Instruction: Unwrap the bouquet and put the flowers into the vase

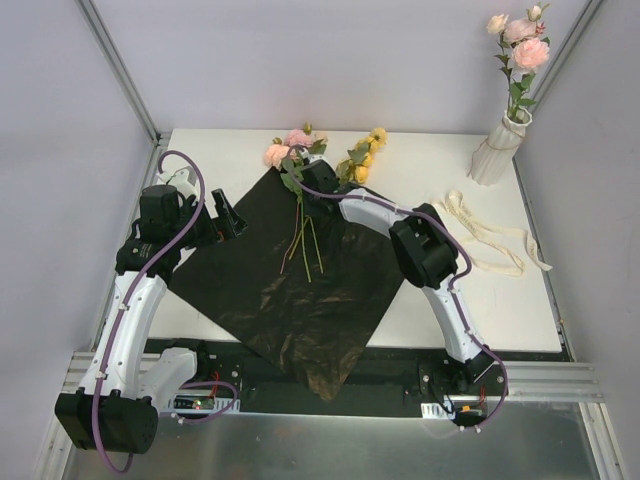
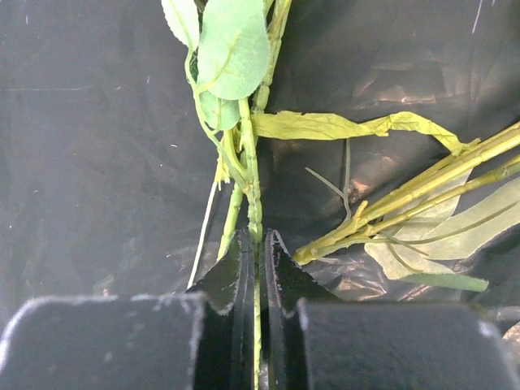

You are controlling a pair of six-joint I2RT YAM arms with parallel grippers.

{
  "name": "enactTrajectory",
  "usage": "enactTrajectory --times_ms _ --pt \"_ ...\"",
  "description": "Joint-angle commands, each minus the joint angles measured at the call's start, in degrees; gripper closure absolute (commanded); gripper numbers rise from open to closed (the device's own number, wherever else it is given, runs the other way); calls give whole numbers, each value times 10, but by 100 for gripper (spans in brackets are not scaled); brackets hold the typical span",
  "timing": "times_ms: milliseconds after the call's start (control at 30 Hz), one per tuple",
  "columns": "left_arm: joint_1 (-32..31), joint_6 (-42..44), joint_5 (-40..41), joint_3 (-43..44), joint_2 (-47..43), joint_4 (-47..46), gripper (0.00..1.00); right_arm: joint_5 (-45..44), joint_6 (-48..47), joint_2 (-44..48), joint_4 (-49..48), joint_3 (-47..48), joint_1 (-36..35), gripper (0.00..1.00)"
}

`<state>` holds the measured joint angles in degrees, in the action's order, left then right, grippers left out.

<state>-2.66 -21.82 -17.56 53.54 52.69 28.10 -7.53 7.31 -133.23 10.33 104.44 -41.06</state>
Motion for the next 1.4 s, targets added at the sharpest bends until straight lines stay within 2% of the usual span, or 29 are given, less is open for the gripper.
enactTrajectory --times_ms 0,200,533,733,933,1133,1267,1367 --pt "-4 3 -7 6 -9 -17 1 -11 -28 55 -59 -29 -10 100" --pt "-4 3 -9 5 -9 -17 1 -13 -41 117 -101 -70 -19 100" --pt "-4 4 -7 6 -11 -16 1 -38 -55 149 -123 -78 -29 100" --pt "-4 4 -7 5 -10 -16 1 -51 -68 199 -181 -114 -31 100" --pt "-5 4 -7 6 -11 -16 1 -87 -141 287 -330 -204 -30 100" --pt "-5 4 -8 5 -9 -16 1 -141 -254 350 -427 -242 -17 100" --pt "-7 5 -8 5 -10 -17 1 -173 -330 379 -514 -267 17 100" --pt "-7 6 -7 6 -14 -16 1 -175 -350 403 -585 -289 65 100"
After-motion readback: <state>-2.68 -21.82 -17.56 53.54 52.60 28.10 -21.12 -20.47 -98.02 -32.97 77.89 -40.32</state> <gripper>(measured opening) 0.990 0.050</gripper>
